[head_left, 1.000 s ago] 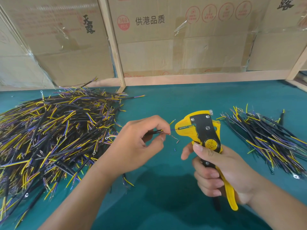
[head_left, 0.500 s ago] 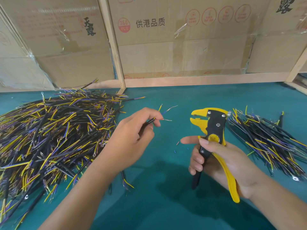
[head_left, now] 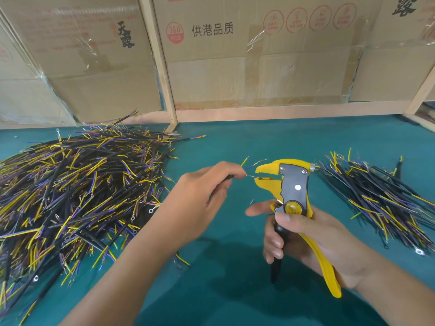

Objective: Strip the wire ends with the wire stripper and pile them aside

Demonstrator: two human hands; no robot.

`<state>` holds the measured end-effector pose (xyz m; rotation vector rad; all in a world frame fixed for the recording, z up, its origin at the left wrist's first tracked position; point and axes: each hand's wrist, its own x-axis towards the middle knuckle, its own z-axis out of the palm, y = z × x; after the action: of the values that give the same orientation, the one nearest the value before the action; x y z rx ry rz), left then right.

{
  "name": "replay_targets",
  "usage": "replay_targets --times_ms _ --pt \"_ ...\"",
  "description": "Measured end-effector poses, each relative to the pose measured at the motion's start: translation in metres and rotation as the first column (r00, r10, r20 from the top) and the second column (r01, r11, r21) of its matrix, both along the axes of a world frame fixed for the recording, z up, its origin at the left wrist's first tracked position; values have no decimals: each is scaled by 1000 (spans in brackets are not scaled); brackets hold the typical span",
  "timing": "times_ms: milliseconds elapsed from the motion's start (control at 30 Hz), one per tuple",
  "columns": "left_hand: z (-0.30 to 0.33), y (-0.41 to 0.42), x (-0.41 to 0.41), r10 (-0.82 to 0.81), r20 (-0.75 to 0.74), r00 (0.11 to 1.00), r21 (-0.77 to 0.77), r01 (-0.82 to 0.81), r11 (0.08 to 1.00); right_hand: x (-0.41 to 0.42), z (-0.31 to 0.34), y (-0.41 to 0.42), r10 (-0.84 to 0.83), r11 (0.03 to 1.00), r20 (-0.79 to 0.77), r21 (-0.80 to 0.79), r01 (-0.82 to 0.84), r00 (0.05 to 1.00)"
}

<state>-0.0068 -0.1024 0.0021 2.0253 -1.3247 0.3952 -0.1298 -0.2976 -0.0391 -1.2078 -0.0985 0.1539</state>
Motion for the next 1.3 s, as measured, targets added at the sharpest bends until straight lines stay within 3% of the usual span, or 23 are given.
replay_targets --times_ms 433,600,1300 --pt "-7 -7 -7 21 -57 998 8 -21 1000 -1 0 3 11 1000 -11 -17 -12 1000" --pt "-8 -8 -9 -5 -156 988 -2 5 1000 -1 0 4 27 1000 -24 -13 -27 999" --pt "-10 -8 -9 3 -154 988 11 -1 1000 -3 3 5 32 999 -115 35 -28 993"
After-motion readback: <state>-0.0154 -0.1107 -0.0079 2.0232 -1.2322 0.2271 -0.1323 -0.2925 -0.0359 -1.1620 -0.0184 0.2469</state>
